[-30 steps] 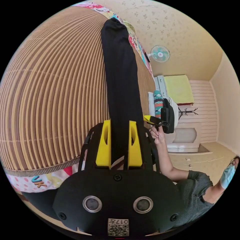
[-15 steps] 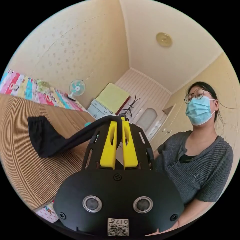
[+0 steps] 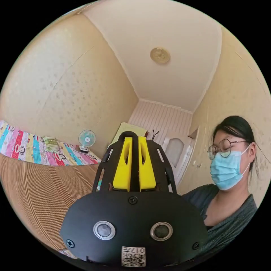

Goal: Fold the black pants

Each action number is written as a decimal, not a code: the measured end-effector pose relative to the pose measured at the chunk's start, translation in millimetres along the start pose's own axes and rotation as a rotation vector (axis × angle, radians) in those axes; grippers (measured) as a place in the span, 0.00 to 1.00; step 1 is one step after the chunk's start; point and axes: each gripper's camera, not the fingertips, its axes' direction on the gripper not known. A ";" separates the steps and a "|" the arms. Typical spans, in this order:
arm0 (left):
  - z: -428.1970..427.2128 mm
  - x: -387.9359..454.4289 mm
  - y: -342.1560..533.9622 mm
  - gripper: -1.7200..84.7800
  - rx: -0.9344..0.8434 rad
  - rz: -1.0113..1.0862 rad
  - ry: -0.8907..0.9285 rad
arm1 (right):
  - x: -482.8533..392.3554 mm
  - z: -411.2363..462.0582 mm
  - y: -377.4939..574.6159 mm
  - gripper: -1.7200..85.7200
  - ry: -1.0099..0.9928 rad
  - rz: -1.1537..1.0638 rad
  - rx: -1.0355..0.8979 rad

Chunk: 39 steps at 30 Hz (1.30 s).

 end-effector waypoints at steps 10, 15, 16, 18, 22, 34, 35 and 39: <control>61.4 -199.0 27.1 0.07 -0.200 -0.180 -0.342 | 173.1 50.8 -30.9 0.04 0.057 0.128 -0.098; 43.9 -246.2 191.1 0.07 -0.404 -0.269 -0.183 | 191.8 58.6 122.8 0.04 0.043 0.099 -0.333; 35.1 -251.5 244.6 0.07 -0.447 -0.336 -0.102 | 193.5 57.9 146.6 0.04 0.033 0.119 -0.348; 24.8 -252.4 326.4 0.07 -0.550 -0.445 -0.044 | 203.7 51.5 244.4 0.04 -0.033 0.272 -0.381; 2.9 -241.4 460.4 0.08 -0.785 -0.624 -0.130 | 222.7 35.1 379.5 0.04 -0.033 0.666 -0.344; 58.5 -418.0 521.6 0.31 -0.958 -0.873 -0.160 | 241.7 12.5 342.8 0.08 0.009 0.723 -0.115; 71.2 -424.3 530.4 0.30 -0.979 -0.898 -0.111 | 240.2 20.0 334.3 0.09 0.030 0.714 -0.158; 72.1 -426.7 532.1 0.20 -0.926 -0.936 -0.003 | 230.3 22.5 331.9 0.13 0.122 0.763 -0.226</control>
